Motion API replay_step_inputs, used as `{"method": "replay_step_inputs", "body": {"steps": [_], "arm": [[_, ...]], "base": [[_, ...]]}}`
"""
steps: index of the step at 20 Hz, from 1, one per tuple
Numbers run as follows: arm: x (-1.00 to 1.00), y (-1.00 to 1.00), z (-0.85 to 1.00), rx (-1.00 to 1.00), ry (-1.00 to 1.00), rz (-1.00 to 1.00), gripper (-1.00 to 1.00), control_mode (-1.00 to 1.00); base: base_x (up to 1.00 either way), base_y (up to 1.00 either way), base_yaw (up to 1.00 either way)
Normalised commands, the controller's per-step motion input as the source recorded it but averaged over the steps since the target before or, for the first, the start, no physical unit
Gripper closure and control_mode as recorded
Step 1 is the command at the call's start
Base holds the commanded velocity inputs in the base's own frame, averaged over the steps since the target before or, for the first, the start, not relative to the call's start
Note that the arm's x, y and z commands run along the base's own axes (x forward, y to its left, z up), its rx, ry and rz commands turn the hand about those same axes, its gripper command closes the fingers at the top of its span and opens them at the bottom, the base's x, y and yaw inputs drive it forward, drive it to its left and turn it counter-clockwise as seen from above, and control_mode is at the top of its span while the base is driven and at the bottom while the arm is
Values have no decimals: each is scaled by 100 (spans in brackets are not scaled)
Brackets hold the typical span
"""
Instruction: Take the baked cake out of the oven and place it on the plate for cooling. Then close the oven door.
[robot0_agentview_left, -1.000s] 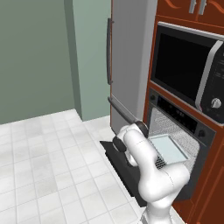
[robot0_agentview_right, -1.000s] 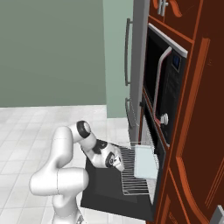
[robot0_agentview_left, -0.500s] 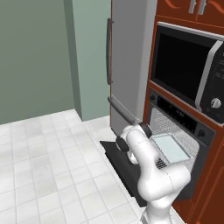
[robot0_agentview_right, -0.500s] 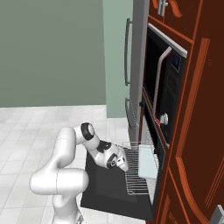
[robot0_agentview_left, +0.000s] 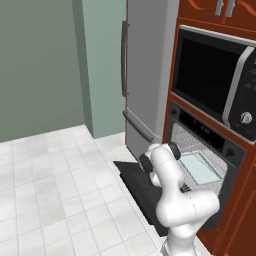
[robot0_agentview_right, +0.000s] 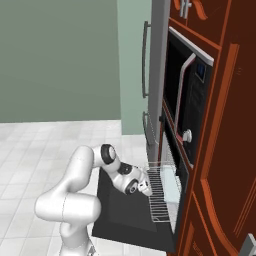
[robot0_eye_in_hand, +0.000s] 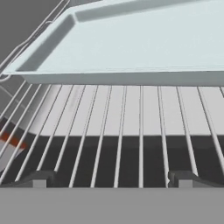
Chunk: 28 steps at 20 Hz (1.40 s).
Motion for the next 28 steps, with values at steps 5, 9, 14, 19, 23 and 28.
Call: {"method": "replay_step_inputs", "body": {"steps": [5, 9, 14, 19, 23, 28], "arm": [[10, 0, -19, 0, -11, 0, -100, -100], [10, 0, -17, 0, -9, 0, -100, -100], [12, 0, -11, 0, -8, 0, -100, -100], [13, 0, -10, 0, -7, 0, -100, -100], [15, 0, -8, 0, -3, -1, -100, -100], [19, -2, -4, 0, -1, 0, -100, -100]], "base": [[0, 0, 0], [0, 0, 0], [0, 0, 0], [0, 0, 0], [0, 0, 0], [0, 0, 0]]}}
